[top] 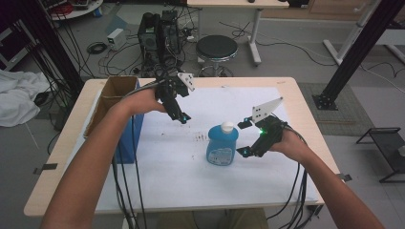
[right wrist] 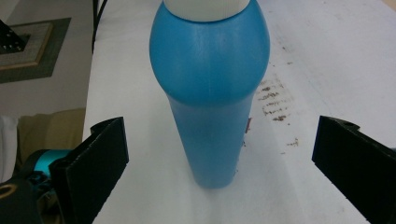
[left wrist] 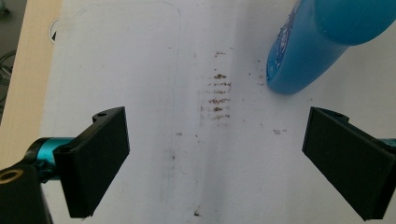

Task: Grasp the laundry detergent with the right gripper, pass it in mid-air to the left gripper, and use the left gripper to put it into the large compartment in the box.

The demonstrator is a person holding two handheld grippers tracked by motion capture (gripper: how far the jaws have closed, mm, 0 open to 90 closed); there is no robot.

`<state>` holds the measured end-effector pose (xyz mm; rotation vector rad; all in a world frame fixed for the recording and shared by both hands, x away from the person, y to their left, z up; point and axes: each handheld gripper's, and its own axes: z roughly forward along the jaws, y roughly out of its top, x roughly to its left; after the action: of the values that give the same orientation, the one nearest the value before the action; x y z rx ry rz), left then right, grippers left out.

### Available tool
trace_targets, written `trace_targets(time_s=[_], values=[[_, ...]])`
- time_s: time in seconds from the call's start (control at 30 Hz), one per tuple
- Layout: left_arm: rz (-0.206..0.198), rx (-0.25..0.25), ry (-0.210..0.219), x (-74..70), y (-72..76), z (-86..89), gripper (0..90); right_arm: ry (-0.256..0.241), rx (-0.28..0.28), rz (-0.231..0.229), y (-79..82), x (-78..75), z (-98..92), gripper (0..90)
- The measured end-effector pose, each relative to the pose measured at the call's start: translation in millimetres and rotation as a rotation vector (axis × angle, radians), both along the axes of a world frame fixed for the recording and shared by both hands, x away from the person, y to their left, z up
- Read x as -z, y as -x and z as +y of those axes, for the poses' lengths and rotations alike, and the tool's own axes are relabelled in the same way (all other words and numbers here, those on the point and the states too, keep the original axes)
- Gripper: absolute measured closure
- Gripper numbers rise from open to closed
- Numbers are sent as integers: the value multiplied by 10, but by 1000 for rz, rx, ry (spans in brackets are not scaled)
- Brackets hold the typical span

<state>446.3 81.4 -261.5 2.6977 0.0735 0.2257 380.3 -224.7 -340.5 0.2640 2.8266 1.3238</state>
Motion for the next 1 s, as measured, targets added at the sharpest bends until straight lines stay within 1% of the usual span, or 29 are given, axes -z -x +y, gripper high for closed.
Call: trace_targets(time_s=[0.03, 0.07, 0.17, 0.27, 0.33, 0.4, 0.47, 0.5, 0.53, 0.57, 0.6, 0.67, 0.7, 0.73, 0.77, 0.8, 0.83, 0.87, 0.9, 0.93, 0.97, 1.0], values=[[3, -13, 13, 10, 8, 0, 74, -5, -7, -3, -10, 13, 10, 26], [2, -1, 3, 3, -3, 7, 74, -8, -9, 2, -11, 25, 19, 25], [2, -6, 2, 3, -1, 16, 73, -19, -9, 1, -21, 68, 46, 26], [-2, -6, 7, 9, -4, 21, 73, -24, -11, 3, -20, 82, 62, 26], [1, -15, 18, 18, 1, 17, 73, -27, -11, 2, -25, 98, 82, 25], [-1, -5, 0, 7, -3, 16, 74, -31, -3, 8, -24, 116, 92, 26], [2, -2, -1, 6, -5, 15, 73, -34, -8, 6, -30, 136, 107, 25], [4, -23, 22, 23, 8, 9, 74, -37, -9, 7, -30, 145, 115, 26], [5, -25, 27, 28, 8, 10, 74, -40, -11, 8, -31, 152, 122, 25], [4, -8, 4, 14, -5, 15, 73, -41, -4, 11, -27, 158, 127, 26], [1, -6, 1, 13, -7, 16, 73, -43, -11, 9, -34, 167, 137, 26], [4, -2, 3, 14, -9, 19, 73, -47, -11, 10, -37, 184, 152, 26], [1, -9, 7, 16, -6, 19, 73, -57, -15, 3, -44, 197, 163, 25], [3, -8, 2, 12, -6, 23, 73, -50, -11, 14, -39, 204, 170, 26], [2, -8, 2, 12, -7, 24, 73, -52, -17, 12, -42, 216, 182, 26], [5, -18, 14, 20, 0, 23, 73, -52, -19, 15, -38, 226, 193, 26], [-3, -6, -1, 11, -9, 27, 73, -59, -15, 13, -35, 239, 203, 26], [3, -6, 3, 15, -11, 29, 73, -69, -25, 4, -47, 259, 226, 26], [2, -17, 17, 27, -4, 28, 73, -69, -25, 4, -47, 259, 226, 26], [11, -35, 35, 40, 6, 25, 73, -65, -17, 14, -41, 263, 229, 26], [9, -24, 23, 32, 0, 29, 73, -69, -18, 12, -44, 271, 239, 26], [10, -37, 34, 37, 7, 27, 73, -77, -16, 12, -45, 280, 248, 26]])
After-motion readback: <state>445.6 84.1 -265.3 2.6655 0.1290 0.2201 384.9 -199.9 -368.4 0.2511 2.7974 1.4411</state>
